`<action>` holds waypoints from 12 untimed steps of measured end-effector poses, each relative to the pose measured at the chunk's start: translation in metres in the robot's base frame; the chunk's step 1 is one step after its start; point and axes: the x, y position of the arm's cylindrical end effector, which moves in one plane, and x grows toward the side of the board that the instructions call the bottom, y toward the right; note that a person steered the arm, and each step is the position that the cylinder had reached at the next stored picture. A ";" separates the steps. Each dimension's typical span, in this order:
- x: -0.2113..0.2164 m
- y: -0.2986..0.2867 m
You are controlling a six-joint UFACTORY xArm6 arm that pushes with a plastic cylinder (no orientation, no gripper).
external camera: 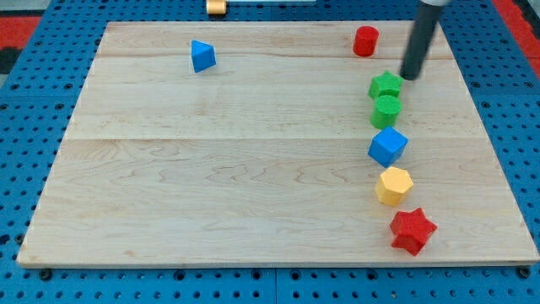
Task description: Move blue cube towards center left
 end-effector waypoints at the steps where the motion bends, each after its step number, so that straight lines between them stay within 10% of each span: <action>1: 0.057 0.031; 3: 0.132 -0.032; 6: 0.098 -0.210; 12: 0.030 -0.165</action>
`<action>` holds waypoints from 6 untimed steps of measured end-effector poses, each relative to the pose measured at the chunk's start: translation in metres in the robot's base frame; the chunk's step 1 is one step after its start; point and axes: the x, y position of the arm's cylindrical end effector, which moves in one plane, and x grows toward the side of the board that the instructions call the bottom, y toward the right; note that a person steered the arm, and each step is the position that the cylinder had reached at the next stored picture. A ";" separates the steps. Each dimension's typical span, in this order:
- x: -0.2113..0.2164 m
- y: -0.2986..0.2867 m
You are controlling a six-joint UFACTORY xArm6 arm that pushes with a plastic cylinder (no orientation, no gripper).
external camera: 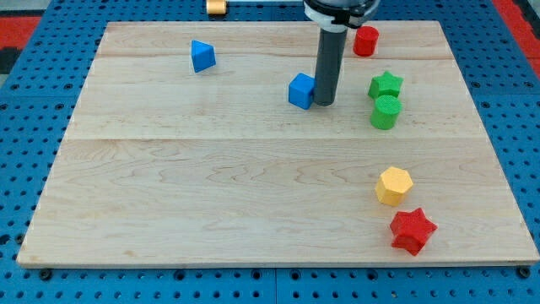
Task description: Move blue cube towards center left
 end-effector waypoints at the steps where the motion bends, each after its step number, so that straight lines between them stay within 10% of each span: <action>1: -0.007 -0.038; 6: -0.042 -0.085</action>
